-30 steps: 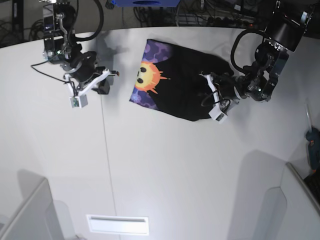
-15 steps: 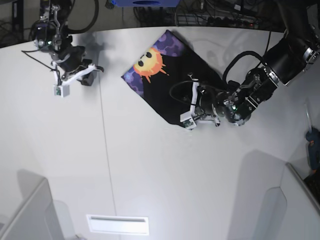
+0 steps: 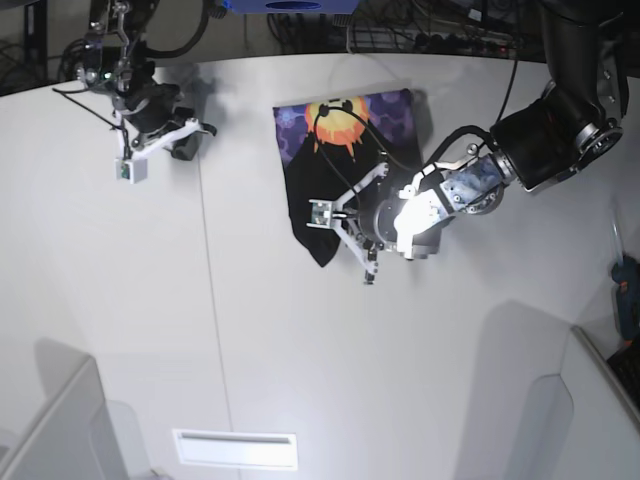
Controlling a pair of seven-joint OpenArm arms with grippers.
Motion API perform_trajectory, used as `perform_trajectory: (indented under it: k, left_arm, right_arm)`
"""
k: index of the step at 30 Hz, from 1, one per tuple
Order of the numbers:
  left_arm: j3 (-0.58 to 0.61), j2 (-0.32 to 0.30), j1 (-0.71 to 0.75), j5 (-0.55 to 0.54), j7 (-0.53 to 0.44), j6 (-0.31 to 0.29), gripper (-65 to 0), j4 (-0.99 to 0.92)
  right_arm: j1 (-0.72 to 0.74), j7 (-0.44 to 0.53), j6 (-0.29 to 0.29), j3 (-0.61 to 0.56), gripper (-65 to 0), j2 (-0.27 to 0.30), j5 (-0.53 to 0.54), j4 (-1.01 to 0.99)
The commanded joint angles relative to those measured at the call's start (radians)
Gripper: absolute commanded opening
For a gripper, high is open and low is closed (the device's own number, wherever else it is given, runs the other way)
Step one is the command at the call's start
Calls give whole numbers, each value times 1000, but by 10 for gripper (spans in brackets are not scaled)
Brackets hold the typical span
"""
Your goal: Fold the T-shirt properly
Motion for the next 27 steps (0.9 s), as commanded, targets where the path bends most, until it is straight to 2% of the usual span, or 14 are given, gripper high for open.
perform_trajectory:
  k: [1,3,6,13,23,27]
  left_arm:
    - [7,5,9,67,43,-23,-650,-10]
    - [7,33,16,122,43,-62,-650,-10]
    - [7,60,17,155,43,-62,-650,-10]
    - [7,85,19,145,45,-62,-650,-10]
    - [5,83,26,141,52,-62,-650,-12]
    - [-61,83,45,55,80,-62,-650,-15]
  right_arm:
    - [5,20,4,4,-650,10,5,14]
    - [5,20,4,4,-650,9,5,14]
    - [5,20,2,6,-650,-2,5,14]
    - [3,20,2,6,-650,-2,5,12]
    - [9,18,2,6,-650,1,5,12]
    - [9,18,2,6,-650,4,5,12]
